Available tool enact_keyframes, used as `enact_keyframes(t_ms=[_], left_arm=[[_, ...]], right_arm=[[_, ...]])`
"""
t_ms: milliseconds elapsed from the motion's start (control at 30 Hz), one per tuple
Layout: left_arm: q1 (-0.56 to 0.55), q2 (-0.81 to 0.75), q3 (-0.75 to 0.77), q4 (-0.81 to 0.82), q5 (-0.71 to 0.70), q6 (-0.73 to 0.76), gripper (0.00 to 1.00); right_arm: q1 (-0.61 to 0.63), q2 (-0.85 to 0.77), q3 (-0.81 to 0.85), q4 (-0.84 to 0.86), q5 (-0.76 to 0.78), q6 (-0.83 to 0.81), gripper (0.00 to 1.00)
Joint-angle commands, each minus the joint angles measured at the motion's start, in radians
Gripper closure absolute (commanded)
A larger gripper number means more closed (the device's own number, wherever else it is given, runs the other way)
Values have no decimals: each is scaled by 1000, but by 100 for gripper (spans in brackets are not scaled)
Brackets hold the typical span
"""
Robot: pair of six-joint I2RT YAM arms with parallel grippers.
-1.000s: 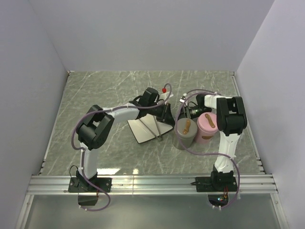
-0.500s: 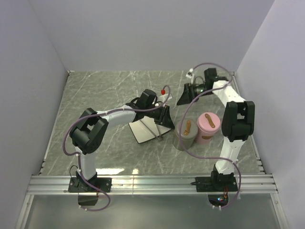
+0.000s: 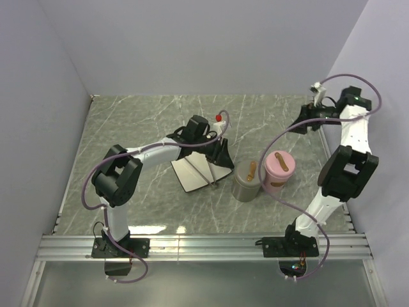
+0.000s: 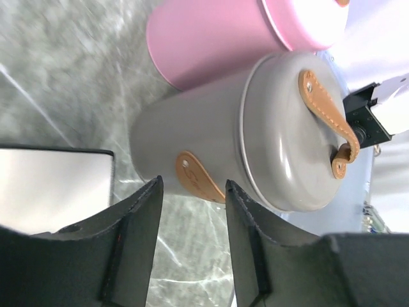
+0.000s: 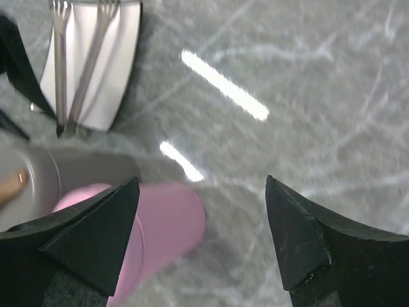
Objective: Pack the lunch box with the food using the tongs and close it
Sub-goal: Move the packing box to the center of the board.
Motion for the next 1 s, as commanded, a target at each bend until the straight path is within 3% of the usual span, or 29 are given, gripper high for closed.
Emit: enact_keyframes(t_ms=[0,100,167,400,600,967], left_arm=[[26,-54,55,7,14,56,50],[34,-50,77,6,9,89,47],[41,-39,95,-11,3,95,45],[52,4,156,15,21,53,44],[55,62,236,-16,7,-3,44],[55,131,226,105,33,-174,45]], right_arm=[[-66,-43,25,-231,-54,-256,13],[-149,-66,-10,-345,-63,-492,9],[-213,-95,-80,-350,-72,-559,9],[-249,-245,-333,-348,99,-907,9],[-282,-330,-511,-250,225,-1073,6],[-200,-379,-783,3,204,-1289,6]])
